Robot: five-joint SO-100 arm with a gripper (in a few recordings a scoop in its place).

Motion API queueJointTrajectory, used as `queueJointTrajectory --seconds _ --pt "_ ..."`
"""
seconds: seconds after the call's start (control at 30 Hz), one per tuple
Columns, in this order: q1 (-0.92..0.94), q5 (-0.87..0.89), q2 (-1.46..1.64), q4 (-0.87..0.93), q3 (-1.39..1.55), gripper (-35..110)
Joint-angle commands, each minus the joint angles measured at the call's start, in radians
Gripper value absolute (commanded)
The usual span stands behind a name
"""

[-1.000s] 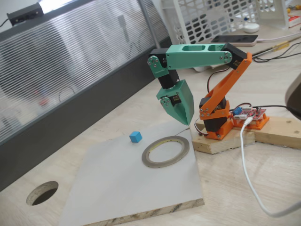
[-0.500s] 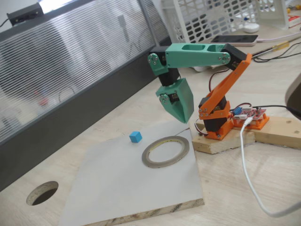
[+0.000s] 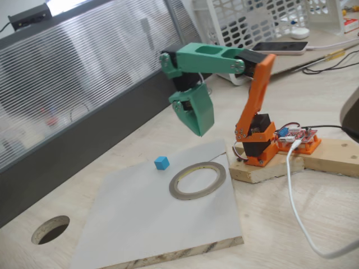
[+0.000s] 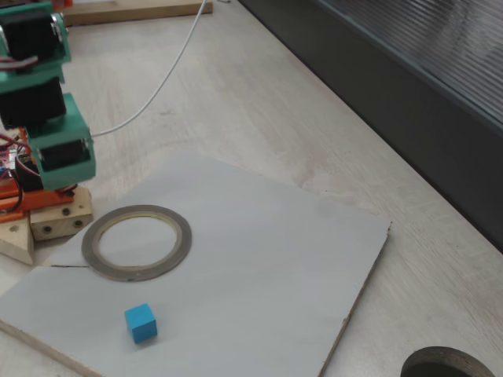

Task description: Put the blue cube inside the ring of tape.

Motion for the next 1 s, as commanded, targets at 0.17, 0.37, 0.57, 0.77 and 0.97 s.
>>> queueJointTrajectory --seconds 0.17,0.37,0.57,0.77,0.97 --pt "0.018 0.005 -0.383 0.011 -0.428 0" --pt "0.021 0.005 -0.611 0.011 -0.655 0" --pt "0.02 0.005 -0.785 0.011 -0.819 0" --pt "0.021 0.003 -0.907 0.009 -0.968 0" --pt "0.015 0.003 -0.95 -0.038 -1.012 0"
